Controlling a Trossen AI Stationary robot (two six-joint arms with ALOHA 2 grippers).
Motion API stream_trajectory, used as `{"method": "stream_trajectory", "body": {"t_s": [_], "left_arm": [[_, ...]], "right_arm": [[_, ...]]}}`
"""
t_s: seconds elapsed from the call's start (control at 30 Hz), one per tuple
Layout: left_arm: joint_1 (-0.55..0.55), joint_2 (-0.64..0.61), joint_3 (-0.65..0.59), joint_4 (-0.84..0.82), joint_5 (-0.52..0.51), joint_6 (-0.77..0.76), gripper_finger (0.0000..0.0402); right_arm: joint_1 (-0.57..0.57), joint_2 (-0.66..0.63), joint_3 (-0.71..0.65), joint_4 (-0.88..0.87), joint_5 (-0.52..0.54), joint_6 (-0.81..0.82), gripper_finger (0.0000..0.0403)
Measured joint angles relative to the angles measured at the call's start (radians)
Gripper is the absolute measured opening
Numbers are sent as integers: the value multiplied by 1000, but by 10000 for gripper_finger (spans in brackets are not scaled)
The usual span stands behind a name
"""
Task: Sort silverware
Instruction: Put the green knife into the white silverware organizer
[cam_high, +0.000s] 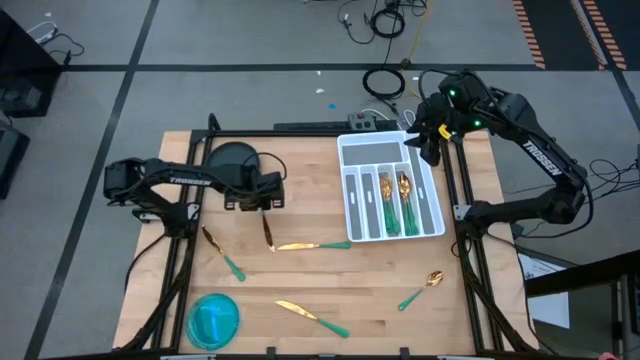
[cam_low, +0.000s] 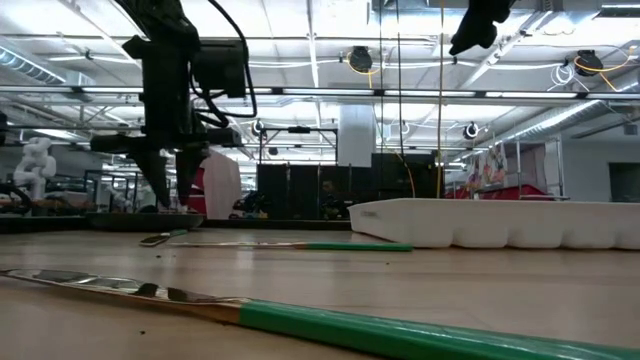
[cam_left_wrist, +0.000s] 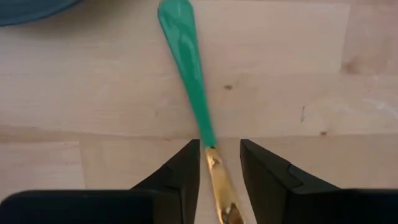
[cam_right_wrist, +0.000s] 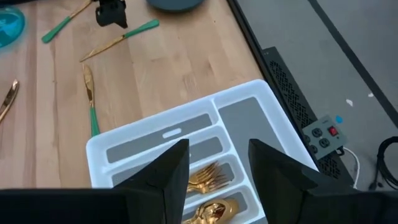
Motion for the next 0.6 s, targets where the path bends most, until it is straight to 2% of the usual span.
{"method": "stream_trajectory", "body": {"t_s": [0.33,0.47,0.6], "left_arm": [[6,12,-7,13,-46,-58,181],[12,48,-13,56,-42,-75,185],[12,109,-13,130,8,-70,185]], "right_arm": [[0,0,0,-5,0,-33,160],[0,0,0,-5,0,-40,160],[0,0,0,-5,0,-48,160]]}}
